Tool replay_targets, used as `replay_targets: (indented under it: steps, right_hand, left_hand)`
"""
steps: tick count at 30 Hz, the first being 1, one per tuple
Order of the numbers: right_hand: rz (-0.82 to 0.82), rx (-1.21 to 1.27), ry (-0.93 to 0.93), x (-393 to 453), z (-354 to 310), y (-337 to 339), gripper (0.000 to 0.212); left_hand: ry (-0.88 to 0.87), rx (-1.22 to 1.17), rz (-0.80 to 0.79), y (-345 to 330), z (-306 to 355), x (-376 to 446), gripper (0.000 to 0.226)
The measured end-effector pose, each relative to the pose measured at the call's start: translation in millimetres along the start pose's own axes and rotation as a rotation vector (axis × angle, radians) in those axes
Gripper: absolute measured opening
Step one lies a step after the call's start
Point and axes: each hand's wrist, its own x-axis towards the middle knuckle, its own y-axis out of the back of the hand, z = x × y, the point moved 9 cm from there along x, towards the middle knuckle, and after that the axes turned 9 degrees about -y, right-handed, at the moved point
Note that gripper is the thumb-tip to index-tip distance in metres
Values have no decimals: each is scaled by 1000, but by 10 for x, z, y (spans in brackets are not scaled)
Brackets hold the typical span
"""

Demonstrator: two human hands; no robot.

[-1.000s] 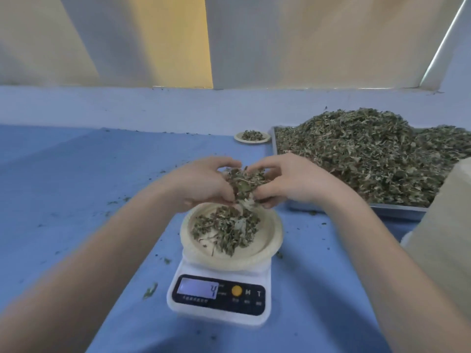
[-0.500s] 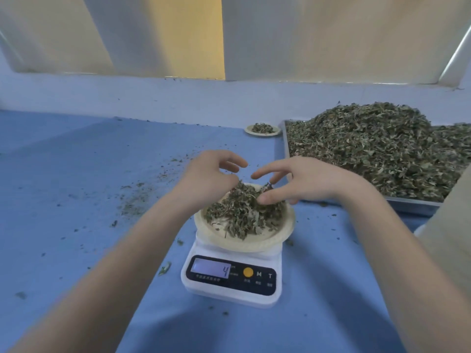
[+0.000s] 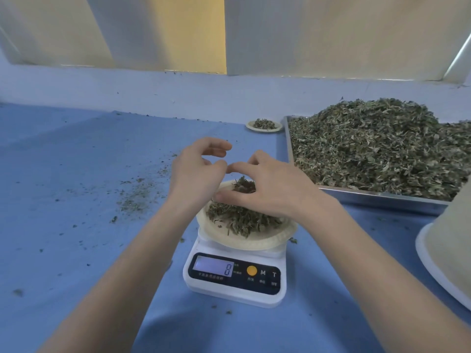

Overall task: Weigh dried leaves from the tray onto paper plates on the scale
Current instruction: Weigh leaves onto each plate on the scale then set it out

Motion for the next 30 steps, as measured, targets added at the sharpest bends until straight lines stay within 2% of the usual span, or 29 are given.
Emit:
replay_targets:
  steps: [5, 11, 15, 17, 20, 22, 25, 27, 30]
  right_hand:
    - [45, 64, -38, 48, 165, 162, 70]
    - [-146, 119, -122, 33, 630, 137, 65]
    - [-79, 192, -107, -49, 645, 235, 57]
    - [-34, 218, -48, -97, 464, 226, 59]
    - [-3, 16, -6, -98, 152, 5, 66]
    - [39, -122, 0, -51, 14, -97, 59]
    - [123, -189, 47, 41, -85, -76, 36]
    - [149, -180, 92, 98, -115, -11, 27]
    - [231, 7, 120, 134, -95, 267, 23]
  left_hand:
    - [-30, 49, -85, -67, -43, -14, 36]
    - [23, 135, -246, -166, -201, -26, 24]
    - [-5, 166, -301, -271, -166, -48, 22]
    - [4, 129, -271, -289, -133, -35, 20]
    - [23, 77, -192, -230, -114, -5, 25]
    - [29, 61, -144, -149, -126, 0, 28]
    - [27, 62, -101, -28, -154, -12, 27]
    - [31, 65, -47, 60, -179, -7, 26]
    - [44, 26, 29, 131, -197, 19, 27]
